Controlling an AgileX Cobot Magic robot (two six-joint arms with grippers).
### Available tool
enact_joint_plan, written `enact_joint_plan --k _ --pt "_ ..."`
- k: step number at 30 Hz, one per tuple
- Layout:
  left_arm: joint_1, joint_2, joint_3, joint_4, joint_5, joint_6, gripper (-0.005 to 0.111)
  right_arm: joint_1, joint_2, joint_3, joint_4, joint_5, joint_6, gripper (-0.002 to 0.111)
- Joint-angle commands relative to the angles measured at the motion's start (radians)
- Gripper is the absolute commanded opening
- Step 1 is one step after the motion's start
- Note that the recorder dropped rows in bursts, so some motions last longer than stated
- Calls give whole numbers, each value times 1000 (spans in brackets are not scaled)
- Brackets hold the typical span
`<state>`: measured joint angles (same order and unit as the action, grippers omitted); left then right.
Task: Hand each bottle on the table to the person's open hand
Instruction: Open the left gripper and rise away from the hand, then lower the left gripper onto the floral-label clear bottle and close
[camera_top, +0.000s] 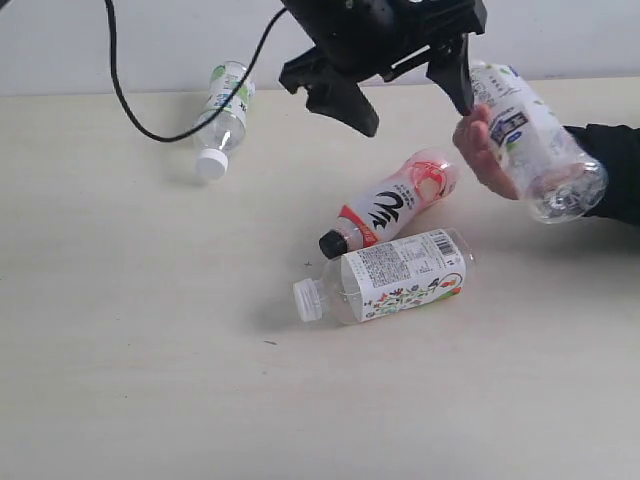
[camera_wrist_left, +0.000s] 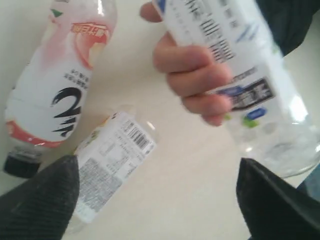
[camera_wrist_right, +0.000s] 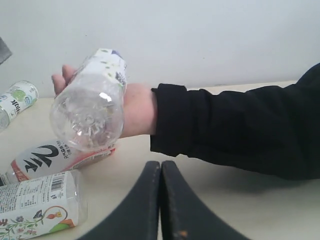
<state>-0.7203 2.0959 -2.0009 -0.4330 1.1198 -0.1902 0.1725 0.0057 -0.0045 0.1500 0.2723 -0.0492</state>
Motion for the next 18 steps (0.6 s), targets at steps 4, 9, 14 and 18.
enact_joint_plan --k 4,9,14,18 --pt "2 -63 1 172 101 178 23 -5 -6 5 1 -5 2 0" --pt "-12 -70 19 170 101 288 0 -5 -6 5 1 -5 2 0" --pt "-54 -70 48 172 101 452 0 -5 -6 5 1 -5 2 0" --pt "-100 -62 62 204 101 513 0 -5 -6 5 1 -5 2 0"
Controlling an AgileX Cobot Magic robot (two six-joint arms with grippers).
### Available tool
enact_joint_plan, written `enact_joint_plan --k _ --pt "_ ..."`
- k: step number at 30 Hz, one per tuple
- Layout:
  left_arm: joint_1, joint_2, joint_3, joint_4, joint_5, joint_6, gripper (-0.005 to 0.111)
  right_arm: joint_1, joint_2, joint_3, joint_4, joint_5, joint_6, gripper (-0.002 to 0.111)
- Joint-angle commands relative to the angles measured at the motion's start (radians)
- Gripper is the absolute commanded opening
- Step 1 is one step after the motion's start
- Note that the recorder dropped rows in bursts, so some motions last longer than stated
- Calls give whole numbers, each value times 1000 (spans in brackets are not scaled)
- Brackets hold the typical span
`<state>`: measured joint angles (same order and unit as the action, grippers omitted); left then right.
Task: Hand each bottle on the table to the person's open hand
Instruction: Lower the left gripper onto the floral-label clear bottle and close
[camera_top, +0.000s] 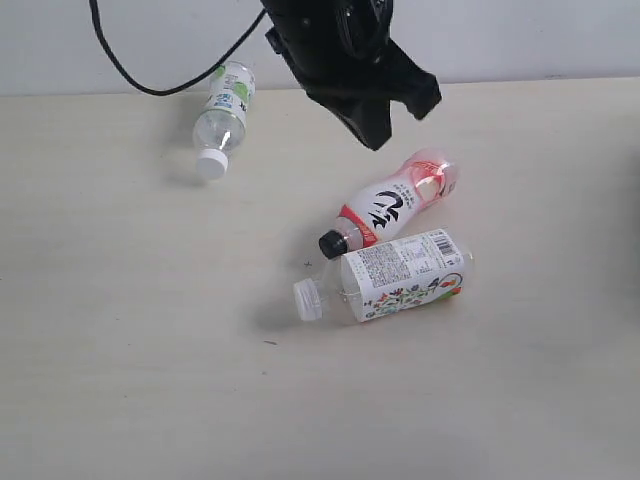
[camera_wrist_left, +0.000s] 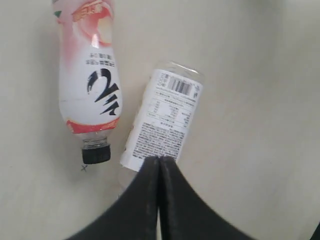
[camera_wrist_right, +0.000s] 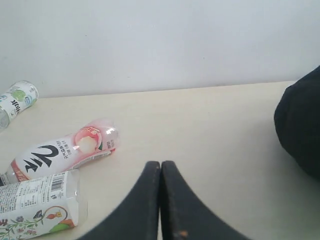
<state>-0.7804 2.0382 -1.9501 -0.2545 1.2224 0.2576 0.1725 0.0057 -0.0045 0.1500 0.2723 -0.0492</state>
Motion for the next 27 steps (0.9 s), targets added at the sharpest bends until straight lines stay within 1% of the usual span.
enact_joint_plan --k 1,6,8,16,17,18,19,20,23,25,27 --pt "-52 -1 11 36 -1 67 0 -5 -6 5 1 -5 2 0" --pt "-115 27 11 86 -1 130 0 -5 -6 5 1 -5 2 0" --pt "-126 46 11 95 -1 154 0 -5 -6 5 1 -5 2 0" --pt "-126 131 11 120 -1 186 0 -5 -6 5 1 -5 2 0" --pt "-126 136 11 120 -1 191 2 -5 -6 5 1 -5 2 0" --pt "-126 138 11 120 -1 206 5 -5 -6 5 1 -5 2 0" --pt "-126 138 11 120 -1 215 13 -5 -6 5 1 -5 2 0" --pt "-126 138 11 120 -1 217 18 -5 -6 5 1 -5 2 0" --pt "-126 138 11 120 -1 237 47 -5 -6 5 1 -5 2 0" --pt "-126 138 11 120 -1 237 57 -5 -6 5 1 -5 2 0" --pt "-126 138 11 120 -1 237 64 -5 -6 5 1 -5 2 0"
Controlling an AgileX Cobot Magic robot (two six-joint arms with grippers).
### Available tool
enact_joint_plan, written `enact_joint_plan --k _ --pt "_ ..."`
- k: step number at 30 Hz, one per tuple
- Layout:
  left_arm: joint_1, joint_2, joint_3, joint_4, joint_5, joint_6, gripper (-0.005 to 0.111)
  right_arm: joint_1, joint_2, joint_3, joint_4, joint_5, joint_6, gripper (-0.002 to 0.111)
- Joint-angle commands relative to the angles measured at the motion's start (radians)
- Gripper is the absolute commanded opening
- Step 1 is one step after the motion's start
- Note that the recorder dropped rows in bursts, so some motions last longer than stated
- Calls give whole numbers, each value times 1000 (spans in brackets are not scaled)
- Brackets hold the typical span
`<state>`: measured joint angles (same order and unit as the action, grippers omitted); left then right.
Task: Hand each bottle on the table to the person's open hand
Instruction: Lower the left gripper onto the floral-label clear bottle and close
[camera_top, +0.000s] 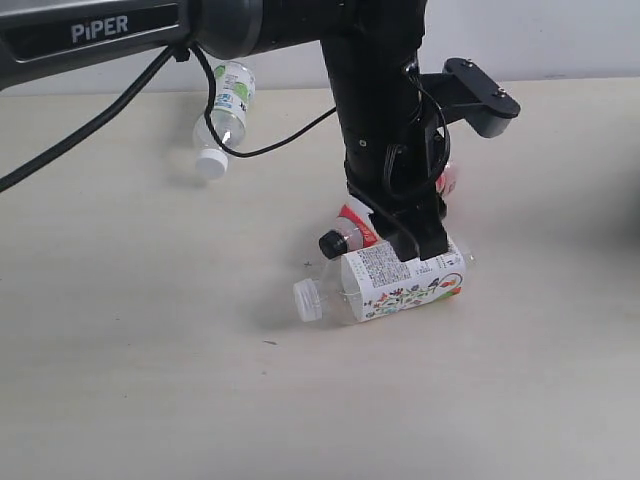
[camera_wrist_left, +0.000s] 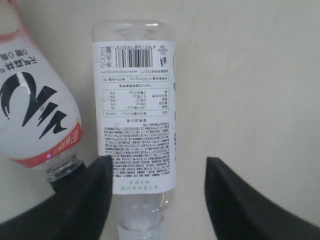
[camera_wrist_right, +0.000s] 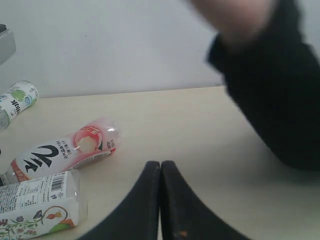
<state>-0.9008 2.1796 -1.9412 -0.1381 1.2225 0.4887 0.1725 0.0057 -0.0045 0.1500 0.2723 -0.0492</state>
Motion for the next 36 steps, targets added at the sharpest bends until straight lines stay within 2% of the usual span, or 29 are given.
enact_joint_plan --k 1,21,28,36 --pt "-6 -3 2 4 -1 6 66 -5 -6 5 1 -5 2 0" --pt "-6 -3 2 4 -1 36 68 -5 -6 5 1 -5 2 0" --pt "-7 -3 2 2 -1 38 85 -5 -6 5 1 -5 2 0" --pt "-7 -3 2 2 -1 30 85 -5 -6 5 1 -5 2 0"
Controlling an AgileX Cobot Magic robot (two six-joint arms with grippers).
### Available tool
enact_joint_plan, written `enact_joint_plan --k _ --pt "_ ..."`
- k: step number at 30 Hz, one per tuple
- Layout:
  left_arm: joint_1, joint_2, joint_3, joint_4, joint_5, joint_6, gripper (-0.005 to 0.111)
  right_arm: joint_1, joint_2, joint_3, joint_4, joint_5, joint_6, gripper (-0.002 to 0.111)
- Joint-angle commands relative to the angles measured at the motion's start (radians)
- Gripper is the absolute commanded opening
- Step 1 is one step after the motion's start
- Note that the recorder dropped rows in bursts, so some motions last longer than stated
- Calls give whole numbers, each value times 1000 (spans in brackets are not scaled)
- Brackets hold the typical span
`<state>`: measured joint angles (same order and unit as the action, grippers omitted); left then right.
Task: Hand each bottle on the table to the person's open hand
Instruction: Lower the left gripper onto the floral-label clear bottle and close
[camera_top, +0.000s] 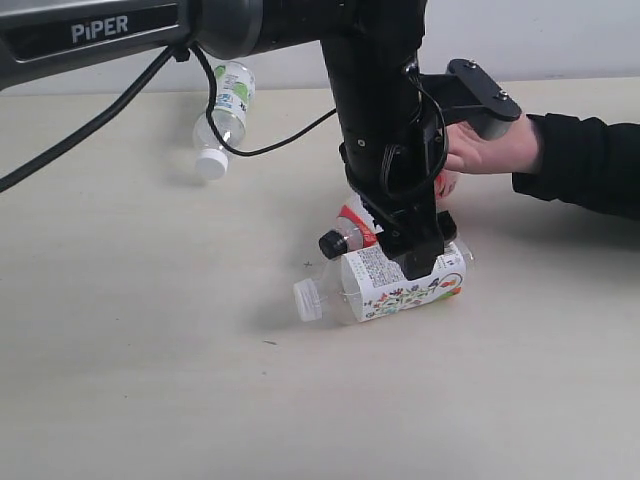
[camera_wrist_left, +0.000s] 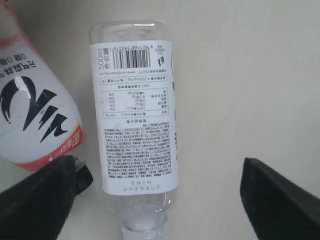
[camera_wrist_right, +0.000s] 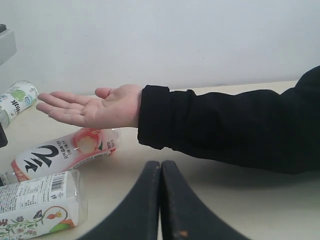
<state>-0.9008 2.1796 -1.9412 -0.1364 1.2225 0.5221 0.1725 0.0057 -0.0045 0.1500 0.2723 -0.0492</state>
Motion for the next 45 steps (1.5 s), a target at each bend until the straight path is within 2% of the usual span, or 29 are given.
enact_joint_plan --k 1,10,18,31,40,45 --pt "-7 3 2 0 -1 -3 85 -5 -6 5 1 -5 2 0" --pt "-7 81 2 82 -1 -5 85 -5 -6 5 1 -5 2 0" --pt "-7 108 2 82 -3 -5 85 -5 -6 5 1 -5 2 0" --pt "-7 136 2 59 -5 -5 85 -5 -6 5 1 -5 2 0" --pt "-7 136 2 -35 -38 21 85 -5 -6 5 1 -5 2 0" --pt "-7 136 2 -7 -36 21 85 -5 -6 5 1 -5 2 0"
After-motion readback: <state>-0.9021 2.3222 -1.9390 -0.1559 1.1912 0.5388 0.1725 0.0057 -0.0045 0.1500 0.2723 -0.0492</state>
